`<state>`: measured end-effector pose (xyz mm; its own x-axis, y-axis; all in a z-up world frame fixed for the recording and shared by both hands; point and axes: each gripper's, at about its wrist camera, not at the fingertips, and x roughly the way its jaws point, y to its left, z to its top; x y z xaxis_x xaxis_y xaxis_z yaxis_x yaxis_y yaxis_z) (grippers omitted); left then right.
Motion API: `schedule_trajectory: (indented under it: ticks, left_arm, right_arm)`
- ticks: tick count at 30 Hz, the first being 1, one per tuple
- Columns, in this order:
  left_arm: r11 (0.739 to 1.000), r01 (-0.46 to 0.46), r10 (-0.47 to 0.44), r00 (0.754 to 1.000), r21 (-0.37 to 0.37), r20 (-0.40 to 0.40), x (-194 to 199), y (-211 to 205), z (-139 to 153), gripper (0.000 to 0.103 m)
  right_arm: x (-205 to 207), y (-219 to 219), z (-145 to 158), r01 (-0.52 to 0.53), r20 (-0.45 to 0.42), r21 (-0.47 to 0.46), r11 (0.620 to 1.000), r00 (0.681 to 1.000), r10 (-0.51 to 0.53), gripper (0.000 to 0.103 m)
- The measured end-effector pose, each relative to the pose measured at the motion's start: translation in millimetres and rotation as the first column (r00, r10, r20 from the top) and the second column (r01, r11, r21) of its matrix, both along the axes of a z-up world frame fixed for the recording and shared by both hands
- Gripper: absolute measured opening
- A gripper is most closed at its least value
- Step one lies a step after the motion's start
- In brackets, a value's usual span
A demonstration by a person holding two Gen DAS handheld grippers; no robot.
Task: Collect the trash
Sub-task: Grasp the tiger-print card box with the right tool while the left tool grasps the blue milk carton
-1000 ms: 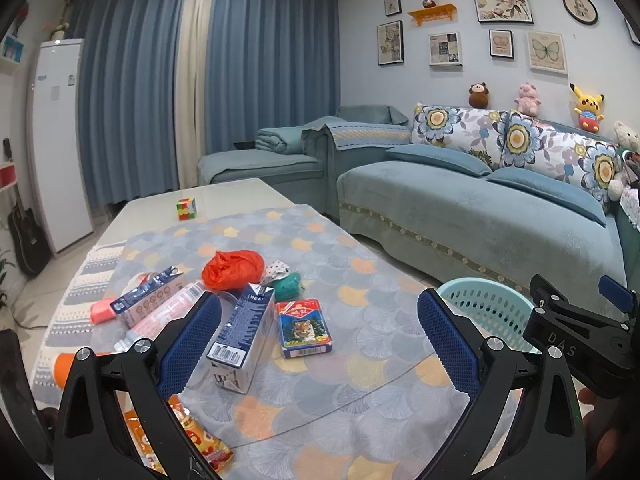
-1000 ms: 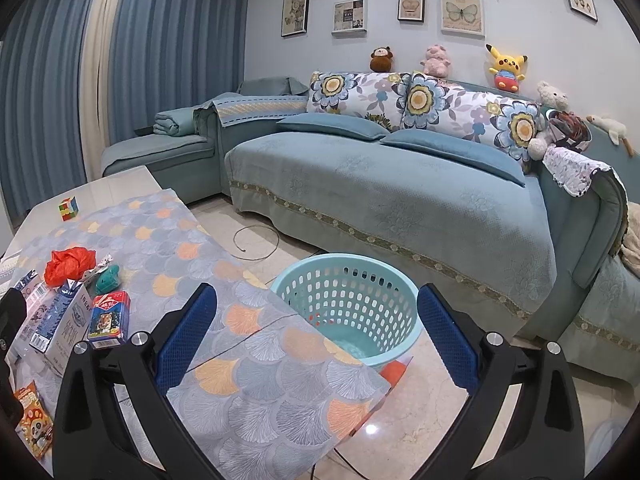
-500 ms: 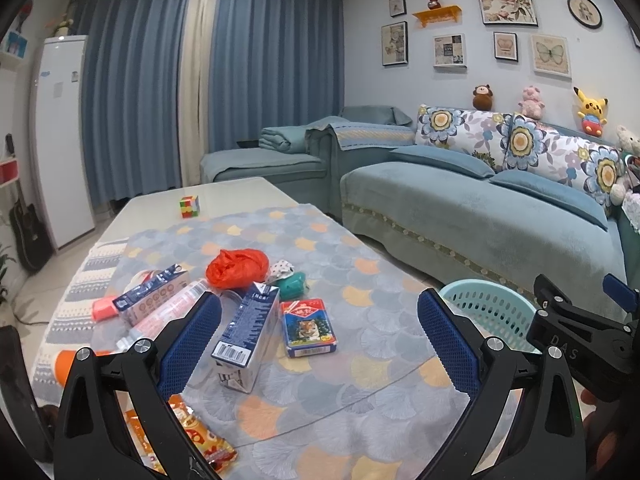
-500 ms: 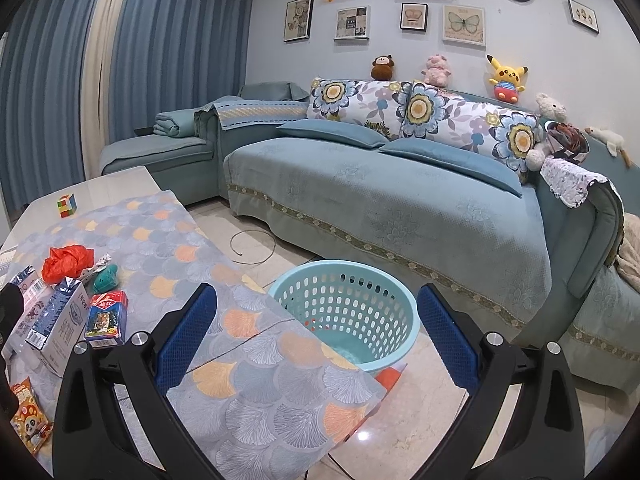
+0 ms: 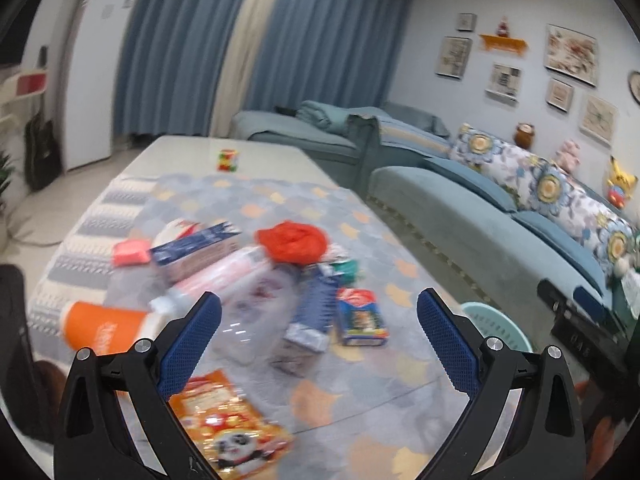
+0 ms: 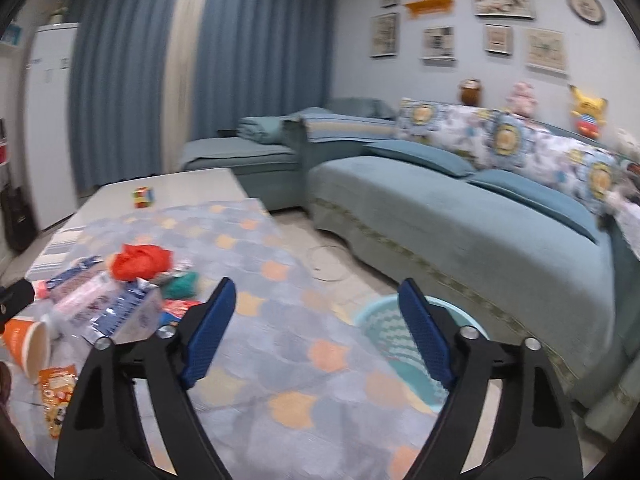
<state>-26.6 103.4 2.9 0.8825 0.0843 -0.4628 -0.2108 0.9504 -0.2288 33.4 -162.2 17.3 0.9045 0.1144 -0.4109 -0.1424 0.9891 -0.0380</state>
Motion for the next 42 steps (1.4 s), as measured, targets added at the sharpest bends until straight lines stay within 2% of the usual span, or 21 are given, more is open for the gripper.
schedule_trajectory:
  ticks: [4,8,13,16,18,20,22,24,30,31,35,39,42]
  left_arm:
    - [0.996,-0.086,0.087,0.995,0.029,-0.053,-3,24,-9,0.095]
    - [0.996,-0.088,0.086,0.992,-0.012,-0.097,5,44,-20,0.092]
    - [1.0,0.026,-0.026,0.992,-0.005,-0.127,30,32,-25,0.09]
    - [0.991,0.13,-0.128,0.974,-0.003,-0.189,60,18,-33,0.088]
    - [0.986,0.165,-0.159,0.958,0.005,-0.237,78,12,-42,0.083]
    - [0.979,0.204,-0.193,0.937,0.007,-0.291,101,3,-54,0.072]
    - [0.974,0.228,-0.212,0.921,0.013,-0.327,117,-4,-63,0.071]
    - [0.973,0.229,-0.206,0.911,0.024,-0.356,128,-7,-70,0.069]
    - [0.977,0.212,-0.191,0.883,0.001,-0.429,148,-4,-90,0.047]
    - [0.978,0.209,-0.191,0.883,-0.005,-0.428,148,-3,-92,0.038]
    - [0.982,0.187,-0.182,0.898,-0.027,-0.402,142,1,-91,0.038]
    - [0.983,0.165,-0.185,0.924,-0.085,-0.336,125,9,-86,0.037]
    - [0.98,0.149,-0.181,0.941,-0.132,-0.284,109,19,-78,0.036]
  right_arm:
    - [19,30,0,-0.128,-0.016,0.009,0.992,0.992,0.128,0.067]
    - [38,53,-13,-0.202,-0.075,0.007,0.979,0.976,0.202,0.066]
    - [63,72,-45,-0.259,-0.186,0.039,0.965,0.947,0.262,0.056]
    - [71,72,-57,-0.246,-0.212,0.062,0.967,0.944,0.253,0.056]
    - [73,70,-61,-0.258,-0.219,0.07,0.964,0.938,0.267,0.056]
    - [75,73,-63,-0.287,-0.223,0.065,0.956,0.929,0.294,0.056]
    - [76,78,-64,-0.305,-0.219,0.04,0.951,0.926,0.306,0.056]
    - [77,80,-67,-0.319,-0.222,0.029,0.947,0.922,0.317,0.056]
    - [88,76,-79,-0.332,-0.269,0.062,0.941,0.903,0.336,0.056]
    - [89,76,-81,-0.335,-0.275,0.067,0.94,0.899,0.34,0.056]
    - [93,82,-88,-0.351,-0.296,0.07,0.934,0.887,0.355,0.056]
    - [97,93,-96,-0.383,-0.337,0.095,0.919,0.856,0.392,0.057]
    - [101,105,-104,-0.395,-0.371,0.118,0.911,0.834,0.409,0.068]
